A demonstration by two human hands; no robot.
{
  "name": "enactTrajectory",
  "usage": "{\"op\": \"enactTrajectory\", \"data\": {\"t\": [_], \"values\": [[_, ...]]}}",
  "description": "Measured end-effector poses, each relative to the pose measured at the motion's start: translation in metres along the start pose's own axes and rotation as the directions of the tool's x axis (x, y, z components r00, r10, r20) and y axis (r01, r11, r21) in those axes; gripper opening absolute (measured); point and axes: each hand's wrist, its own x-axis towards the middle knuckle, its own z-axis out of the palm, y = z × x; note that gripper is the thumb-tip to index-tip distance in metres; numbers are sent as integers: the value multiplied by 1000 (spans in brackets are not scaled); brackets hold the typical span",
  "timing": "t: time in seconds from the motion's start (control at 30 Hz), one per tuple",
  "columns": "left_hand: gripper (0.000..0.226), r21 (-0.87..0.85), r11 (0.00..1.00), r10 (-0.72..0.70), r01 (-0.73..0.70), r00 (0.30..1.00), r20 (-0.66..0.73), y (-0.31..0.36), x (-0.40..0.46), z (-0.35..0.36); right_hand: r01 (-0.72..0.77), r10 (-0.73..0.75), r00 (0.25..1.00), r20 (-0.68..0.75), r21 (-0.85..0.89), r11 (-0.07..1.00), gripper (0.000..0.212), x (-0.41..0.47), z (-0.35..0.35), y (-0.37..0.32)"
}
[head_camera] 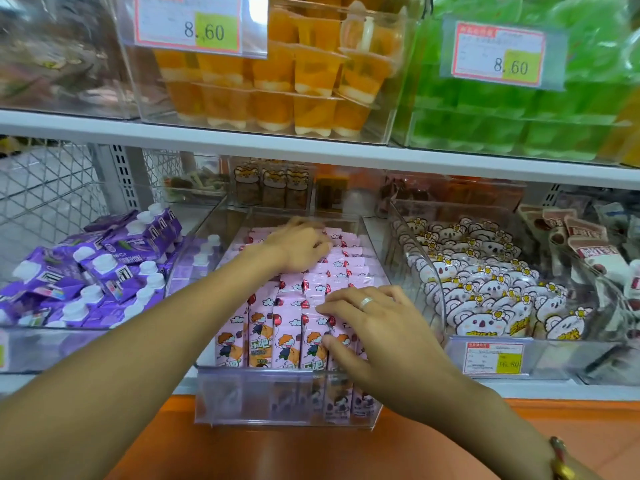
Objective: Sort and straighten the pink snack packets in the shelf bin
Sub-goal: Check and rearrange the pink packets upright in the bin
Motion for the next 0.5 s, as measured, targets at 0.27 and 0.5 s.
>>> {"op": "enactTrajectory", "data": {"t": [0.27, 0.5], "values": [[59, -49, 994, -107, 95, 856, -506, -34, -120, -16, -17, 20, 997, -79, 42, 999, 40, 0, -6, 8], [26, -181, 924, -381, 337, 845, -375, -42, -155, -7, -363, 404, 871, -279, 190, 912, 37, 0, -18, 26]]}}
